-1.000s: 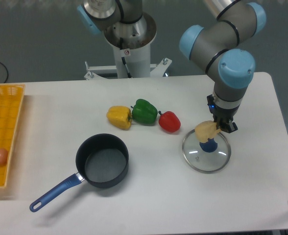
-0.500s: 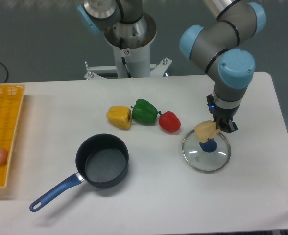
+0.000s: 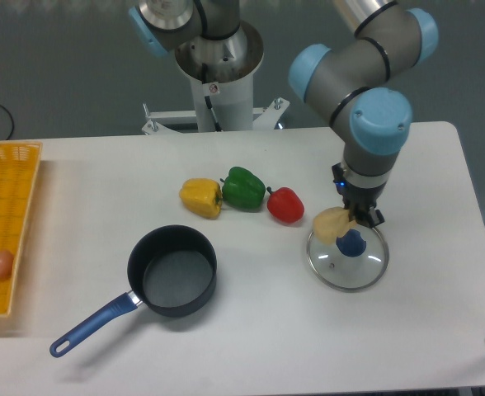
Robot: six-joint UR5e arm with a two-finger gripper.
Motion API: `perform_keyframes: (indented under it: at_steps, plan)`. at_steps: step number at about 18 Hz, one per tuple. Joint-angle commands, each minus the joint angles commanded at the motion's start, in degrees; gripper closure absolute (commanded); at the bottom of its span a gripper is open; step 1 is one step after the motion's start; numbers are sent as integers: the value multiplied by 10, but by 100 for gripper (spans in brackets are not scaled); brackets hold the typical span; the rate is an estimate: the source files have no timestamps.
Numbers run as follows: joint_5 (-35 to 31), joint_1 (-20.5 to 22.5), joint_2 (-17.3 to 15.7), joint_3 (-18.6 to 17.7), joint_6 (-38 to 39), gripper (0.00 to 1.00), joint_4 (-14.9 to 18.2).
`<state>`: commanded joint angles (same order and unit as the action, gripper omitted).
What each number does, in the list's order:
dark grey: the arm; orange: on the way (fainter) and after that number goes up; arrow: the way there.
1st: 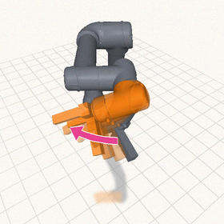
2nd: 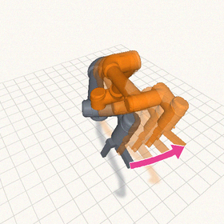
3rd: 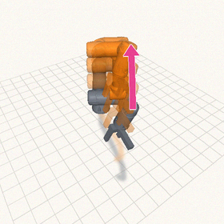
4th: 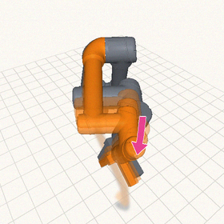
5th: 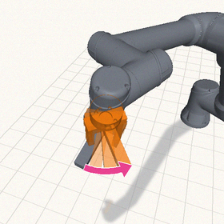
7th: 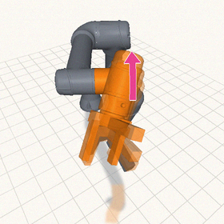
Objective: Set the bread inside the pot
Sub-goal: 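Lift the held tan bread piece up off the glass lid, then carry the bread over the dark blue saucepan and lower it inside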
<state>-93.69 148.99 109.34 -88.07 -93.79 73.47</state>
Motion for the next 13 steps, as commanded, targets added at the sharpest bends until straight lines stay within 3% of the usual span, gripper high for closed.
perform_keyframes:
  at_steps: [13]
  plan:
    - [39, -135, -18, -3, 215, 78, 13]
